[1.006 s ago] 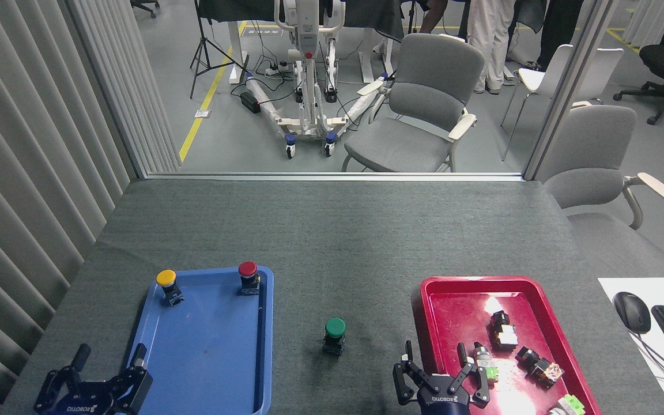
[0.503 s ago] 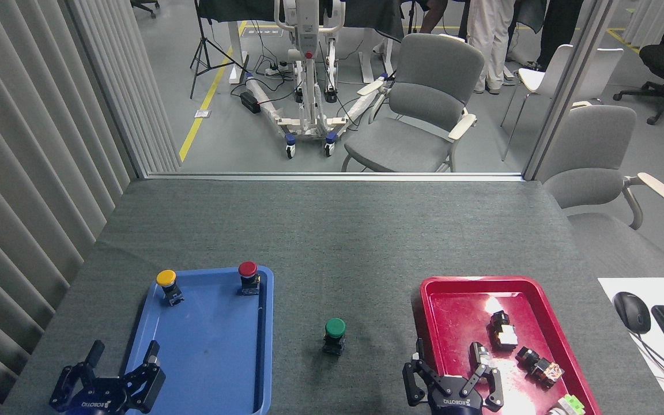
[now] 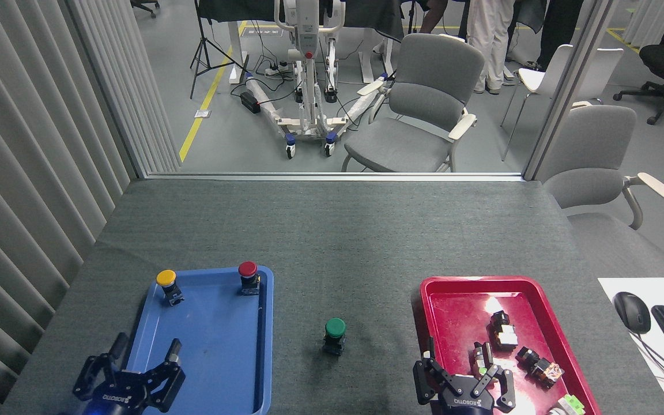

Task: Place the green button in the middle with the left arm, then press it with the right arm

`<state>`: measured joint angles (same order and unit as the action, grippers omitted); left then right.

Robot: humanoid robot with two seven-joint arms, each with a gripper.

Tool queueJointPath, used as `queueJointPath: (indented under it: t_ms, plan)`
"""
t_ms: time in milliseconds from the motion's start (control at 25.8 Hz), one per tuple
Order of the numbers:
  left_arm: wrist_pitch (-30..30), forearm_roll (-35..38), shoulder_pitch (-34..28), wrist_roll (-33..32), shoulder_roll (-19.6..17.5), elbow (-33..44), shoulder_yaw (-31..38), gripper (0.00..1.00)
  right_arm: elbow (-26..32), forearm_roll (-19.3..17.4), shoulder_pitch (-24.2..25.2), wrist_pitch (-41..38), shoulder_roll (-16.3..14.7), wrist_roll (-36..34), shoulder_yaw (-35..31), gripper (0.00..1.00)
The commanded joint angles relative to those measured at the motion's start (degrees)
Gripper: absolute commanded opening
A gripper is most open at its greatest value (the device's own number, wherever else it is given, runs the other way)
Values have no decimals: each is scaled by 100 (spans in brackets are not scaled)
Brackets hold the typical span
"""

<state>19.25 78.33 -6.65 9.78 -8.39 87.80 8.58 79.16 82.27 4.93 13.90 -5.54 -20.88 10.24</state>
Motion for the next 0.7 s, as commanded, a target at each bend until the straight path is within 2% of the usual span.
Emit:
queueJointPath:
  t_ms: [0,155,658]
  plan:
    - [-193,-2,94,51,-128,-35,-533,99,29,0,8,-10,0,-4,-31,100]
    - [-413,-2,103,59,-137,-43,-630,99,64,0,8,-10,0,-4,-31,100]
    - [-430,-11,147,68,-180,-237,-630,99,187,0,131,-1,-9,-4,-49,100]
